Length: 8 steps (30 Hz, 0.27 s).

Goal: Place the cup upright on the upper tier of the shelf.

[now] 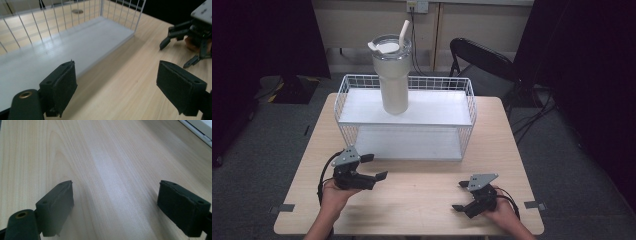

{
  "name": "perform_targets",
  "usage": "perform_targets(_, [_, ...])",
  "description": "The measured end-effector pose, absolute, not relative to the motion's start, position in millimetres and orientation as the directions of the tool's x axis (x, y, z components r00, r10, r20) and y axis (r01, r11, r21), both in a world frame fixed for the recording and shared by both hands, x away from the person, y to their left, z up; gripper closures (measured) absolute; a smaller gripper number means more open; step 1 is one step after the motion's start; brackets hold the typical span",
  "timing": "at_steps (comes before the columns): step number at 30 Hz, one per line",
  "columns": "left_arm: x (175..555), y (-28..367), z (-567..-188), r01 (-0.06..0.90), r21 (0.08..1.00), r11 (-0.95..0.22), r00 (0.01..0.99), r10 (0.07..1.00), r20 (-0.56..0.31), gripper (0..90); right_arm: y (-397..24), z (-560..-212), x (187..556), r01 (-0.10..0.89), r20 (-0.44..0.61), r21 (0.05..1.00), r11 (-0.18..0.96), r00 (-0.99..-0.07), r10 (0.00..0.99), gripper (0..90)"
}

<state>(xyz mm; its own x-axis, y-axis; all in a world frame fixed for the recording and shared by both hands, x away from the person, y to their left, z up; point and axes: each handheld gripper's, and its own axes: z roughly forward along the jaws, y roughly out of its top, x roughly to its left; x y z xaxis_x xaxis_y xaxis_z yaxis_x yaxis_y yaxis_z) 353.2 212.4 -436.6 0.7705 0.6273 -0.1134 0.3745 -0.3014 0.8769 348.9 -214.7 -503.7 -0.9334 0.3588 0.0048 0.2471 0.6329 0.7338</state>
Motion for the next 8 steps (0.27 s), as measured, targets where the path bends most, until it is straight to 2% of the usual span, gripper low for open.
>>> perform_targets(8, [345, 223, -467, 0.419, 0.831, -0.366, 0.743, 0.664, -0.083, 16.3, -215, -504, 349, 0.247, 0.005, 0.734, 0.633, -0.933, 0.359, 13.1])
